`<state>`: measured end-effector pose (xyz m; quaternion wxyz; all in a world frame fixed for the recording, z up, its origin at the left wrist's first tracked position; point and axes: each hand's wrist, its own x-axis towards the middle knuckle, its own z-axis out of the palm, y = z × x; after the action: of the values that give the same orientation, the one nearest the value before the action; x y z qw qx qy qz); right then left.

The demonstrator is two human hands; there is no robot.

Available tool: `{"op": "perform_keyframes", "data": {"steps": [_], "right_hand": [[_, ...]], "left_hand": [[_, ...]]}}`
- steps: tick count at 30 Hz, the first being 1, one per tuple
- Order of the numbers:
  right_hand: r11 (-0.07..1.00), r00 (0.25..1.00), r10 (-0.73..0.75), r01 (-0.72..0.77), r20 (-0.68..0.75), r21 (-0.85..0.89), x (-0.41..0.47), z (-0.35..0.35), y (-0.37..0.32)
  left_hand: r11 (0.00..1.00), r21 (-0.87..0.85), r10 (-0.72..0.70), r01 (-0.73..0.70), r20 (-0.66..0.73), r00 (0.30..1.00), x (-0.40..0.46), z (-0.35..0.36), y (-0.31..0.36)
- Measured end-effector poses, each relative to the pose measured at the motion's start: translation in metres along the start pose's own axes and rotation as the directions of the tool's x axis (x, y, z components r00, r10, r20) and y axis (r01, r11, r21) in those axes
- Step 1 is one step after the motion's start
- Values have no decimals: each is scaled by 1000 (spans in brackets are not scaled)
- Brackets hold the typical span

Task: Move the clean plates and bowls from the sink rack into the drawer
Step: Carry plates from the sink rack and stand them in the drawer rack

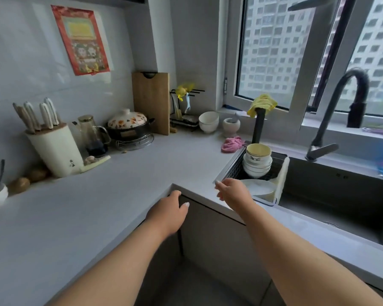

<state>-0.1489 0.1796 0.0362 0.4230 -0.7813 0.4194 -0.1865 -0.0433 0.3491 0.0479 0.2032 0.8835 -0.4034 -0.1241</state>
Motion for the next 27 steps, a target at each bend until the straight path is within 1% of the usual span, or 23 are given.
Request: {"op": "perform_keyframes", "data": {"steps": [3,6,8,12,13,15,16,18,21,23,25,27], "right_hand": [[998,998,50,-51,-36,-35,32,-17,26],[993,994,89,-93,-61,-72,68,-35,52],[985,992,107,-116,-71,-126,91,-48,71],[930,983,182,-179,-19,-321,132,-71,118],[904,978,210,-197,-8,-380,143,-74,129],[833,960,273,-205,61,-513,160,-77,142],[797,947,302,-189,107,-574,168,-76,149],[751,920,349,-161,178,-640,187,-73,171],[694,896,377,-105,236,-712,200,-74,187],[641,888,359,-11,287,-767,203,-76,188],[596,899,307,74,312,-800,204,-78,190],[582,918,241,123,315,-804,207,-78,194]], "left_hand": [[1000,-3,18,-18,17,1000,26,11,19],[1000,-7,9,-9,1,1000,57,22,38],[1000,-6,-4,4,14,1000,79,33,52],[999,-30,-22,24,53,998,118,57,78],[999,-30,-26,28,53,998,127,61,83],[999,-26,-44,45,44,998,144,68,91],[998,-25,-56,57,40,998,150,70,93],[997,-20,-72,72,39,997,162,76,98],[996,-19,-85,85,44,995,176,83,102],[995,-22,-95,96,46,994,183,87,103],[994,-23,-105,106,53,993,189,91,105],[993,-23,-112,113,56,992,192,93,105]]}}
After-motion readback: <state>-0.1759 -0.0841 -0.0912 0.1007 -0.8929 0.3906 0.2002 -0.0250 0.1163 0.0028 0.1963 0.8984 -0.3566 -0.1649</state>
